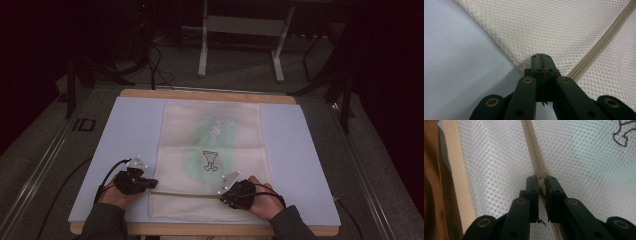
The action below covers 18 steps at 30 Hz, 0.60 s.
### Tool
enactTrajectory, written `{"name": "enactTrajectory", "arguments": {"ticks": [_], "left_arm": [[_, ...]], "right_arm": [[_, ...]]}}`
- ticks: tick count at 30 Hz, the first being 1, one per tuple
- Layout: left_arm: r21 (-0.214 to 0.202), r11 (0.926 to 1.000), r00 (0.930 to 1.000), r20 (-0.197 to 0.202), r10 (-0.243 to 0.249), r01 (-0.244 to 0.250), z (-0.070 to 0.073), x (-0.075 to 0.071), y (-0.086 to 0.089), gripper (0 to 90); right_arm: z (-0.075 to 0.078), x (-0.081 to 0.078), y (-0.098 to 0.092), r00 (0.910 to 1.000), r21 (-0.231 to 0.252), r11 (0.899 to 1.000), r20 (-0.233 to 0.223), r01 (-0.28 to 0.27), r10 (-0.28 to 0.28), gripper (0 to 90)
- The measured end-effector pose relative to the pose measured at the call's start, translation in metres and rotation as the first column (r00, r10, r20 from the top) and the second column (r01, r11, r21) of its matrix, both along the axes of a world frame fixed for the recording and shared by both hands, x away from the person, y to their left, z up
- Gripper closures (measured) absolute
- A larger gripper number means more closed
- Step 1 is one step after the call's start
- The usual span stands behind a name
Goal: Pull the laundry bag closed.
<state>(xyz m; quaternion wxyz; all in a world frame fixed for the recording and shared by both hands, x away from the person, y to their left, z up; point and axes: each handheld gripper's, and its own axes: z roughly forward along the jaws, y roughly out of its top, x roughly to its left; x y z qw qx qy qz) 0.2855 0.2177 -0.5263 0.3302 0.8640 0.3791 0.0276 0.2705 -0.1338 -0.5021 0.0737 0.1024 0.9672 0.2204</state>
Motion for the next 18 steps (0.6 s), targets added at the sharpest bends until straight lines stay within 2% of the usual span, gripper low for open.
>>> {"name": "enactTrajectory", "arguments": {"ticks": [18], "left_arm": [[-0.001, 1.0, 1.0, 0.0, -0.001, 0.001, 0.0, 0.0, 0.0, 89.8]], "right_arm": [[0.001, 0.0, -0.013, 0.9998, 0.0, 1.0, -0.001, 0.02, -0.02, 82.4]]}}
